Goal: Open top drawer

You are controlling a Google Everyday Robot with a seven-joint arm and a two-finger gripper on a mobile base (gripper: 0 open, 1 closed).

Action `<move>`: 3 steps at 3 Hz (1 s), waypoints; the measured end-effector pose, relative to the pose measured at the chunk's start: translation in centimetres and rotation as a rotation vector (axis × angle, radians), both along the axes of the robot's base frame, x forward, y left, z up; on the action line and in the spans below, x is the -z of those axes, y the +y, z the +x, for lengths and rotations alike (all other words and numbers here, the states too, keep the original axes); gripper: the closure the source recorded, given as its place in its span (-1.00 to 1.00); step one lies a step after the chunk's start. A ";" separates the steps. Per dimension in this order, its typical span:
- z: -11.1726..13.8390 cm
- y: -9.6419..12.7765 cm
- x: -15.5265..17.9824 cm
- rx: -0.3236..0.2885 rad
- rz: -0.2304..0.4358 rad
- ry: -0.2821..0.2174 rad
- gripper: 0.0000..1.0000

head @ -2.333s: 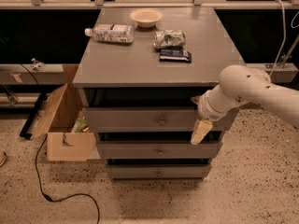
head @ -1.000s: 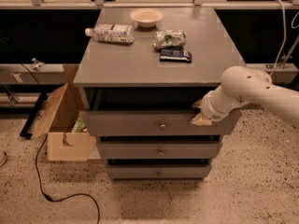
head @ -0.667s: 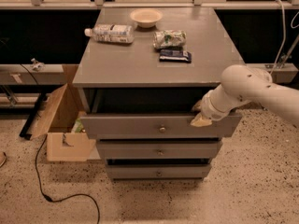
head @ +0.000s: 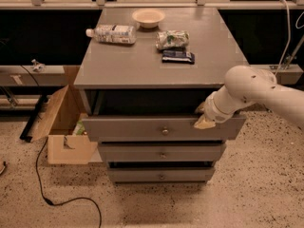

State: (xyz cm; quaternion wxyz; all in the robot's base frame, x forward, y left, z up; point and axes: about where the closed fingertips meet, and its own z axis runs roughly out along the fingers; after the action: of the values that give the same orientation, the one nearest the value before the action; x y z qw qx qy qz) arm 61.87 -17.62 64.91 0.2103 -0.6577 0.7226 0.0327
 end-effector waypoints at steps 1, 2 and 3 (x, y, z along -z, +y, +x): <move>0.0 0.0 0.0 0.000 0.000 0.000 0.16; 0.0 0.0 0.0 0.000 0.000 0.000 -0.30; 0.0 0.0 0.0 0.000 0.000 0.000 -0.77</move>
Offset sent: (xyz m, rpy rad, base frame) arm 0.0000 0.0000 0.0000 0.0000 0.0000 0.0000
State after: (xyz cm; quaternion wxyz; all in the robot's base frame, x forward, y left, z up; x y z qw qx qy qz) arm 61.87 -17.61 64.90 0.2102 -0.6577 0.7226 0.0328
